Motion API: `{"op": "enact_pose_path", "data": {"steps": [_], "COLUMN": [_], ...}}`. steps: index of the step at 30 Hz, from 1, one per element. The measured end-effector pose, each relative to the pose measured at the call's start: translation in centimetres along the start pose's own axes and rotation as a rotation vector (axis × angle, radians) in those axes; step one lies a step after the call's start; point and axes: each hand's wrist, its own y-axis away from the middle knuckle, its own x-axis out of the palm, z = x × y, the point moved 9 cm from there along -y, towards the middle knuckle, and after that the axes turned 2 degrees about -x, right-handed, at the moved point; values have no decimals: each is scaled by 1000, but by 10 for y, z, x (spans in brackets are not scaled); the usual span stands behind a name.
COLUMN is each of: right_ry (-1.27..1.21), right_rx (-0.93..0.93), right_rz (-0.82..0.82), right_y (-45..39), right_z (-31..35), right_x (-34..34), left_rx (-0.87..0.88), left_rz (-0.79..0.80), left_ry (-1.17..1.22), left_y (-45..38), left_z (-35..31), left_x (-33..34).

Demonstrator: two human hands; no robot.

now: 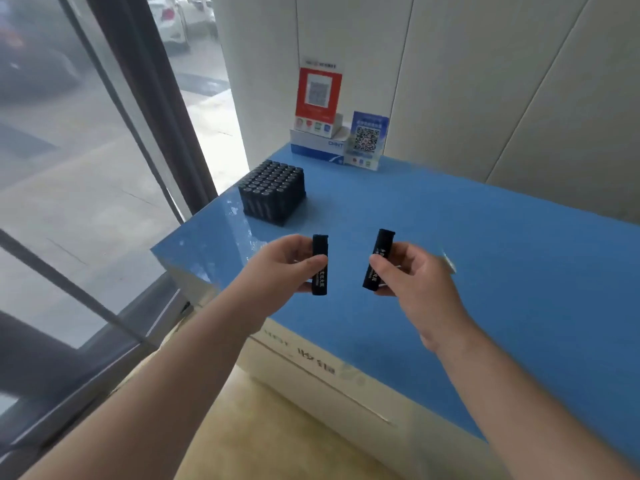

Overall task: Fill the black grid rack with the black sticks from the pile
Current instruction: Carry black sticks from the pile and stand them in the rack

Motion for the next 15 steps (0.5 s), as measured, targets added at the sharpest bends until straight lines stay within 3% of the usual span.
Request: {"op": "enact_pose_path", "data": {"steps": [7,15], "right_ry": [-15,-22], "right_rx": [-46,-45], "right_rz": [-18,-45], "right_y": [5,-38], "right_z": [5,0], "right_x": [86,112], "left_rx": [14,41], "left_rz": [-57,-25], "left_ry": [-22,-20], "left_y": [8,-41], "left_z": [15,15], "left_x": [-94,-131]}}
